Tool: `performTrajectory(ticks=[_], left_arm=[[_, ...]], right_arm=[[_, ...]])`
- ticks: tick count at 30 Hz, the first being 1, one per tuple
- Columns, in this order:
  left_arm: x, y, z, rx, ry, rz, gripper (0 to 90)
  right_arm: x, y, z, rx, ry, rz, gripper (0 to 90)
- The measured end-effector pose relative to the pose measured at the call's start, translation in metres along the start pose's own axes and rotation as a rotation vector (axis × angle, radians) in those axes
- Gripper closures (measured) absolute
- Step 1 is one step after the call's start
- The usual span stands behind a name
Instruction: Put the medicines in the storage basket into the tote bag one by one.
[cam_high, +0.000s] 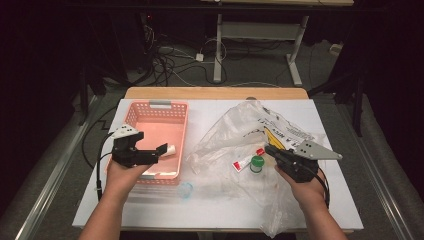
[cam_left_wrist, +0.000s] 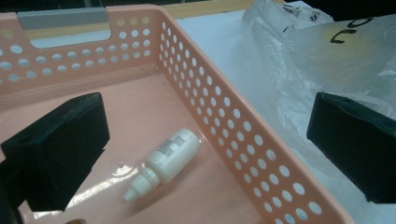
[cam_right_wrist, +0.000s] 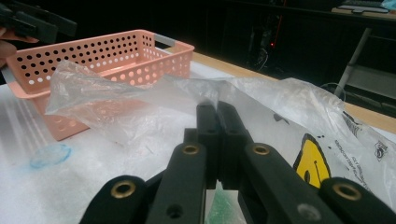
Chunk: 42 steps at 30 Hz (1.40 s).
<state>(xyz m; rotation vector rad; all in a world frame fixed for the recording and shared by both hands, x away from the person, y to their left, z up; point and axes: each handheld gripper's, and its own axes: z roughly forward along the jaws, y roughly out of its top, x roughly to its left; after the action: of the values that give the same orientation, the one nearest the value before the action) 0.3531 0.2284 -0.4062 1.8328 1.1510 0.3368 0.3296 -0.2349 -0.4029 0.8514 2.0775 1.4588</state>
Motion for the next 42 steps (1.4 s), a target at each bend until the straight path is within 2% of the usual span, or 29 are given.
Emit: performTrajectory(ticks=[5,10,13,15,17,20,25,28,37,42], left_arm=[[0.006,0.008,0.008,0.023,0.002,-0.004,0.0],[0.008,0.016,0.020,0.072,0.002,-0.003,0.0],[0.010,0.021,0.030,0.116,0.012,0.017,0.4],[0.012,0.023,0.036,0.154,0.020,0.014,1.0],[0.016,0.025,0.042,0.198,0.005,-0.003,3.6],[0.018,0.027,0.051,0.258,0.014,0.015,5.1],[0.024,0.027,0.062,0.331,0.026,0.013,8.9],[0.025,0.026,0.070,0.411,0.037,0.039,10.8],[0.029,0.018,0.092,0.583,0.005,0.062,17.6],[0.030,0.016,0.102,0.645,-0.009,0.072,23.5]], right_arm=[[0.000,-0.001,0.001,0.006,0.003,0.001,90.0],[0.000,0.000,0.000,0.002,0.001,0.002,90.0],[0.001,0.001,0.000,-0.001,0.002,0.005,90.0],[0.001,0.001,0.000,-0.001,0.003,0.004,90.0],[0.001,0.001,0.000,0.000,0.003,0.003,90.0],[0.000,0.000,0.001,0.003,0.003,-0.001,90.0],[0.000,0.000,0.000,0.001,0.004,0.007,90.0],[0.000,0.000,0.000,0.000,0.005,0.003,90.0],[0.000,0.000,0.000,0.004,0.004,-0.002,90.0],[-0.001,-0.001,0.000,0.004,0.006,0.003,90.0]])
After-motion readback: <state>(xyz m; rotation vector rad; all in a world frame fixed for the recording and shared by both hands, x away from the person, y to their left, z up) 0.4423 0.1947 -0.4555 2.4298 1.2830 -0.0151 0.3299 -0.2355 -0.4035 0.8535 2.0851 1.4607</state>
